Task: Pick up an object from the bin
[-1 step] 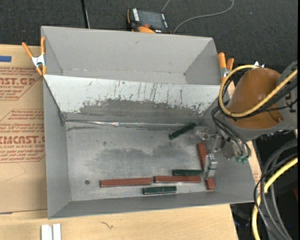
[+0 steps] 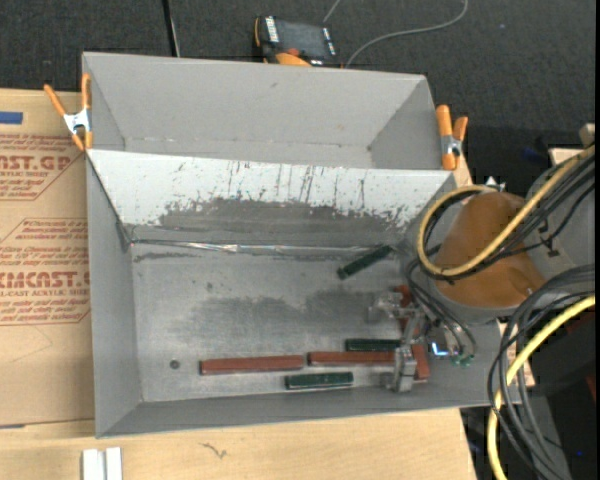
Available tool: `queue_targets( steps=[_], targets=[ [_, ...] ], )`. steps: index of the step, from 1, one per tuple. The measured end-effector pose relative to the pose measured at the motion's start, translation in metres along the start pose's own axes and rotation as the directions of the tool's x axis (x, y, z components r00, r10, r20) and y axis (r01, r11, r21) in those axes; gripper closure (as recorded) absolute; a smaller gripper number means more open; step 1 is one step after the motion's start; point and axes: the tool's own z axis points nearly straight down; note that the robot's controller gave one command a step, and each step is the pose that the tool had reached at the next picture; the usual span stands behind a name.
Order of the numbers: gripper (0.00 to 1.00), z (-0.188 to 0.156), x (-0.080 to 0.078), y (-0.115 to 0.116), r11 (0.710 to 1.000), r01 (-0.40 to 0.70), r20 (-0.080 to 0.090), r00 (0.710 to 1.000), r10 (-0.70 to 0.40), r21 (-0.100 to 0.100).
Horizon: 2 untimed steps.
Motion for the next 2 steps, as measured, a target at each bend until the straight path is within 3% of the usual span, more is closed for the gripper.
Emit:
queue_targets(
  steps=[1, 2],
  targets=[
    [0.00, -0.0029, -0.0173, -0.0216, 0.958, -0.286, 0.001, 0.958, 0.286, 0.001],
    [1.00, -0.0028, -0.0169, -0.0214, 0.959, -0.285, 0.000, 0.959, 0.285, 0.002]
  ],
)
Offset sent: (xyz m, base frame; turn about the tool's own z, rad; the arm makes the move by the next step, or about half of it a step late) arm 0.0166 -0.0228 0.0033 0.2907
